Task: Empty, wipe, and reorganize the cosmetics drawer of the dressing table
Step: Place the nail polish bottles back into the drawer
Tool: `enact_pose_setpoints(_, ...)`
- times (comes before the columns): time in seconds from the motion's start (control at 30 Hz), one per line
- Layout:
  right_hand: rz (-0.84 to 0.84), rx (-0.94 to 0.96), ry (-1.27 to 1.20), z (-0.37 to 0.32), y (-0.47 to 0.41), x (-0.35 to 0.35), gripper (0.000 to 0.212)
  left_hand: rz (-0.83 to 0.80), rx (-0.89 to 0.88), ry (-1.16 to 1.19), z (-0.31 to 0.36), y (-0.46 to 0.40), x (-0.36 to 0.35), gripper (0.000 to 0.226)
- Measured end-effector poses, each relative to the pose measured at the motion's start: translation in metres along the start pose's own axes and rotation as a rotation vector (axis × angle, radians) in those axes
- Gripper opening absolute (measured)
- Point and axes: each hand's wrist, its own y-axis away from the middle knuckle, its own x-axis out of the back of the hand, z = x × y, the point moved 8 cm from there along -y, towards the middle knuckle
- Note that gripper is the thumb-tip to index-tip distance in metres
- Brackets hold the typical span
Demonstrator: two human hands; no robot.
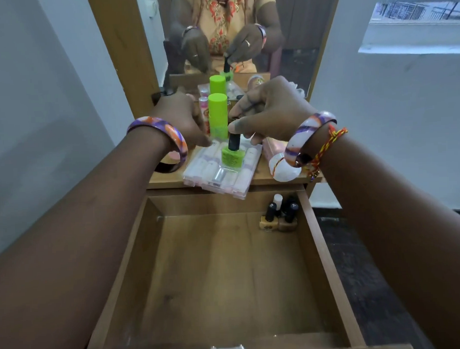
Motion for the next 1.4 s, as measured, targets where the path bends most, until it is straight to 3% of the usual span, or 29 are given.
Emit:
enact_pose_setpoints(0.2,-0.218,0.084,0.115,-0.019,0.044,-0.008,0.019,-0.145,-0.067,0.222,0.021,0.051,-0.028,0.008)
enact_pose_setpoints(0.3,-0.22,0.119,0.159,-0.021,0.06,-0.002,0.02,-0.153,-0.11,0.301,0.032,0.068,-0.039,0.019)
enact_pose_setpoints(0.4,-0.186,0.13,0.154,-0.02,0.073,0.007,0.021,-0.154,-0.114,0.39,0.044,0.081,-0.041,0.006)
enact_pose_setpoints(0.47,-0.164,0.123,0.125,-0.019,0.08,0.014,0.018,-0.17,-0.134,0.406,0.05,0.085,-0.043,0.014)
enact_pose_setpoints(0.7,-0.225,-0.025,0.317,0.035,0.1,-0.006,0.015,-0.418,-0.154,0.351,0.063,0.105,-0.107,0.014)
enact_pose_setpoints(0.83,-0.174,-0.119,0.492,0.08,0.104,-0.026,0.016,-0.474,-0.064,0.326,0.052,0.105,-0.152,0.03)
enact_pose_setpoints(1.03,-0.087,-0.199,0.662,0.108,0.105,-0.031,0.016,-0.564,0.007,0.223,0.038,0.107,-0.193,0.031)
enact_pose_setpoints(1.17,-0.046,-0.21,0.708,0.112,0.107,-0.028,0.018,-0.623,0.012,0.242,0.044,0.107,-0.204,0.054)
enact_pose_setpoints(1.3,-0.029,-0.227,0.733,0.113,0.108,-0.029,0.021,-0.666,-0.001,0.293,0.049,0.108,-0.212,0.026)
enact_pose_setpoints(1.4,-0.003,-0.229,0.748,0.111,0.107,-0.03,0.022,-0.676,0.014,0.316,0.051,0.111,-0.212,0.027)
